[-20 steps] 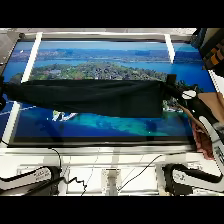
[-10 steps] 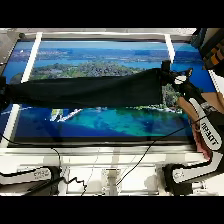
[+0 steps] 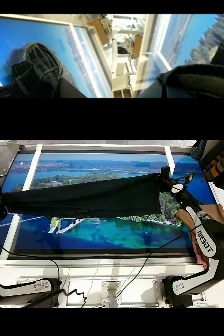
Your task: Fold the clothes and pants, and hang the long-sleeved shirts on hangers.
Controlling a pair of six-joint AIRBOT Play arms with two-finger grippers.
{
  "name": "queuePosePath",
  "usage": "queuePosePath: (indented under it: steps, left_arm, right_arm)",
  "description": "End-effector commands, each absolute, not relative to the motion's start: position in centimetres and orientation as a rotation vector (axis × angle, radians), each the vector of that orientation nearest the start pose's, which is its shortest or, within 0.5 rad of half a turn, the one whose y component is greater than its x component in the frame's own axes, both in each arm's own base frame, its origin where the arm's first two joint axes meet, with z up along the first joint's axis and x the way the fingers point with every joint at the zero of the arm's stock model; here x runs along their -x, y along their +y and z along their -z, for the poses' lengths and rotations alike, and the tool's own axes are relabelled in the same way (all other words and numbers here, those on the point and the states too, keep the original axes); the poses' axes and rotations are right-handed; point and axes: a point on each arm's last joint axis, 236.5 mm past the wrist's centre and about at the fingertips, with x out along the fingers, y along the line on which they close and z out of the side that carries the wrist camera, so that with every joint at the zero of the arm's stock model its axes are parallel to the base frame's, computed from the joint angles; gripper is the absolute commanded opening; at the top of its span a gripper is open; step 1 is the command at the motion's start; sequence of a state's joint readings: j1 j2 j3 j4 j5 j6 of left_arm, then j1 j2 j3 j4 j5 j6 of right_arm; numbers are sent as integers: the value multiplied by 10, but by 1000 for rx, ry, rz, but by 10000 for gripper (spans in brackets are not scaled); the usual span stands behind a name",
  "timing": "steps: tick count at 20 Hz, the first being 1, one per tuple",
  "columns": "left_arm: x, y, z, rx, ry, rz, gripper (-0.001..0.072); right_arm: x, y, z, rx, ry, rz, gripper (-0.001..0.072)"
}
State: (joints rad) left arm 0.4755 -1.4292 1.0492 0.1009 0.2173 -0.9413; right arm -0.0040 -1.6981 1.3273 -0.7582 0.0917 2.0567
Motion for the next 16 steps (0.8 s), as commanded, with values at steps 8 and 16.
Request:
queuePosePath:
  steps: [8,16]
  left_arm:
    - [-487,282,-45,869,137,-734,102]
    - [-519,261,-110,625,145,-530,638]
  right_arm:
    - [-633,4,-42,-1257,321,228,43]
    - [-618,39,-19,-1119,527,156,597]
